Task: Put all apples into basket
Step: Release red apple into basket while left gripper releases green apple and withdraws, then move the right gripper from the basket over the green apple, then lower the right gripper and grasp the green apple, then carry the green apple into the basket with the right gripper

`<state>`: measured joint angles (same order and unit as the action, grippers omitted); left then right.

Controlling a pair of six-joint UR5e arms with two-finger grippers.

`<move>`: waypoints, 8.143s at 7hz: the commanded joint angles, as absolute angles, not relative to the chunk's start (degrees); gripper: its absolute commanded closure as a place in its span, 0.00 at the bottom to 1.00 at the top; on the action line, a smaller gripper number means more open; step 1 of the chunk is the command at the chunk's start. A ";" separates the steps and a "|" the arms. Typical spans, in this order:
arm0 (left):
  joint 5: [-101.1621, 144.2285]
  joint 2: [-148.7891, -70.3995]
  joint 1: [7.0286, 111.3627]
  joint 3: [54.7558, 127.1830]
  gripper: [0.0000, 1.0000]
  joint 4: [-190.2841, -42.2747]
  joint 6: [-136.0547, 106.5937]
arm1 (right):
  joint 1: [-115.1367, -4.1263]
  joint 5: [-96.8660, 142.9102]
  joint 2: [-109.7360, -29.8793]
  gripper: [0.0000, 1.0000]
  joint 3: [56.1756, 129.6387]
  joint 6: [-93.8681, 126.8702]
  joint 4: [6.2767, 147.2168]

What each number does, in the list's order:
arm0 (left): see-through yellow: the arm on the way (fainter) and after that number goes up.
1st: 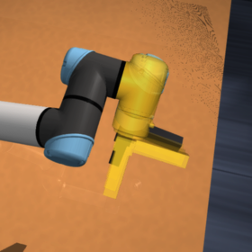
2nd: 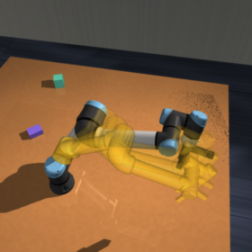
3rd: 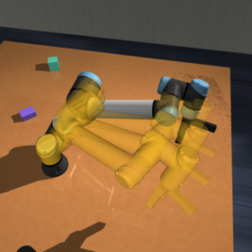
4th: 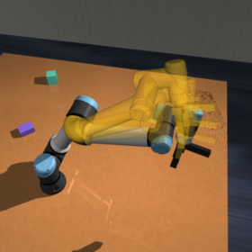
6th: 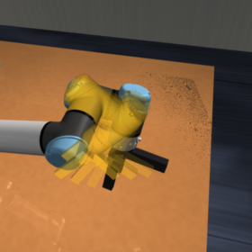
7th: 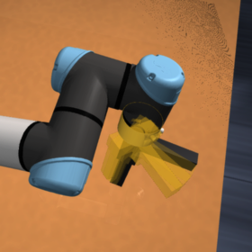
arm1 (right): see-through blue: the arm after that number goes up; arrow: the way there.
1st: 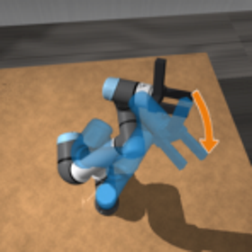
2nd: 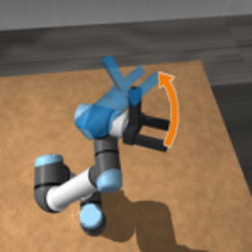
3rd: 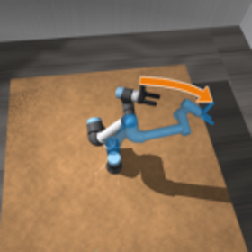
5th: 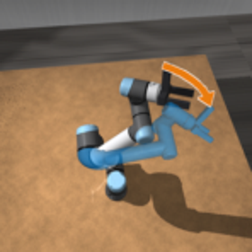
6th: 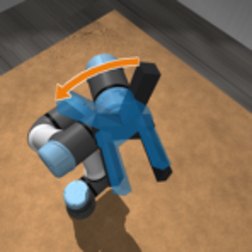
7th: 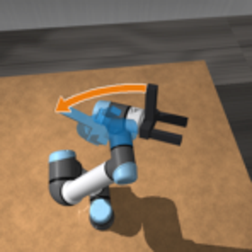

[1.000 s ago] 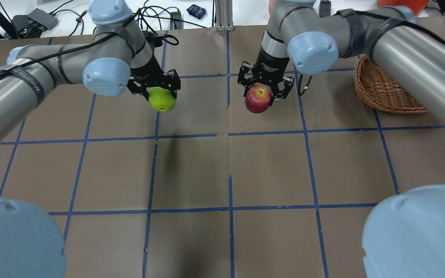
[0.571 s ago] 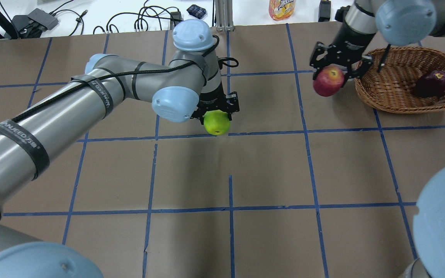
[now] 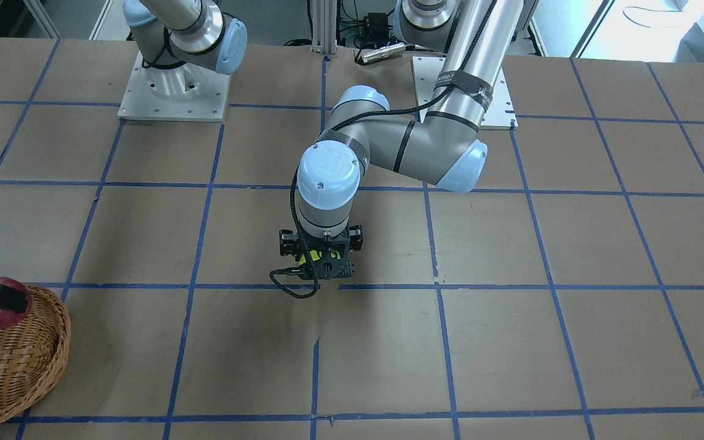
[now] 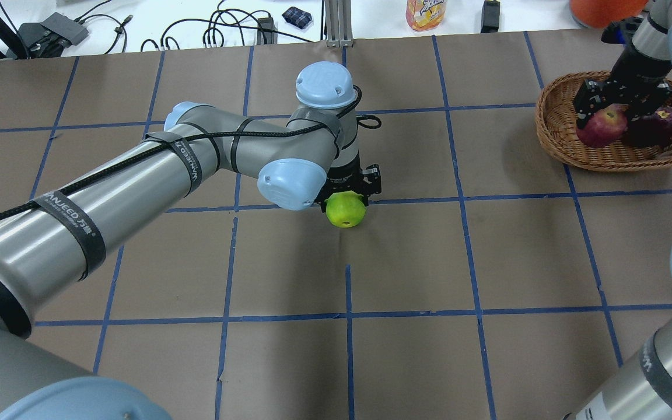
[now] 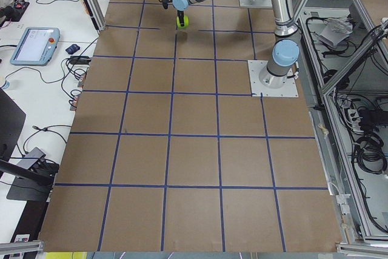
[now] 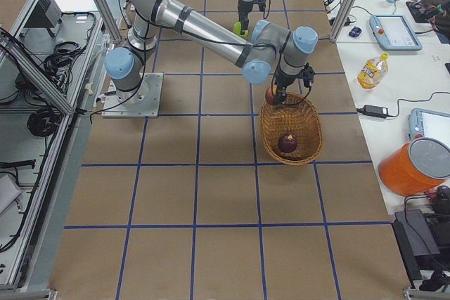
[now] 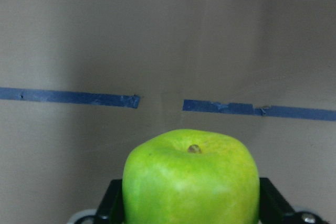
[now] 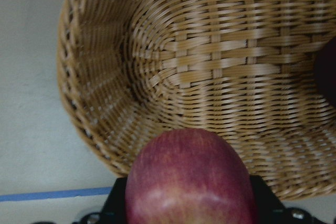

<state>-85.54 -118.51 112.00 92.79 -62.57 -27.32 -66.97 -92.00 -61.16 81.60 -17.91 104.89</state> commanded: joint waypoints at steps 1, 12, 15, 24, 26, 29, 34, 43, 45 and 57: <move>-85.43 -118.21 111.80 91.85 0.00 -62.31 -26.81 | -65.74 -94.91 -56.88 1.00 78.86 -19.68 109.69; -84.46 -89.85 90.27 87.43 0.00 -93.69 -1.59 | -64.78 -100.53 -50.98 0.70 75.67 -26.54 109.07; -86.39 -87.19 89.47 91.93 0.00 -89.48 -1.32 | -64.86 -98.10 -53.51 0.00 75.06 -26.54 103.15; -86.31 -87.54 89.38 91.67 0.00 -88.77 -1.32 | -95.67 -83.94 -64.51 0.00 79.18 10.15 93.59; -86.31 -87.54 89.30 91.76 0.00 -88.77 -1.32 | -101.40 -82.11 -64.25 0.00 82.60 15.17 101.22; -86.31 -87.89 89.30 91.32 0.00 -88.77 -1.32 | -108.01 -82.00 -61.53 0.00 86.30 18.98 112.03; -86.31 -87.63 89.30 91.93 0.00 -88.77 -1.32 | -108.98 -82.00 -61.35 0.00 91.05 18.90 113.29; -86.22 -87.89 89.30 91.85 0.00 -88.77 -1.32 | -110.48 -82.18 -58.97 1.00 91.77 19.25 115.23; -86.05 -87.89 89.30 91.84 0.00 -88.77 -1.32 | -108.21 -83.05 -62.56 1.00 90.19 19.25 112.61; -85.96 -88.24 89.30 91.76 0.00 -88.68 -1.23 | -70.49 -94.75 -56.43 0.99 79.98 -13.00 110.39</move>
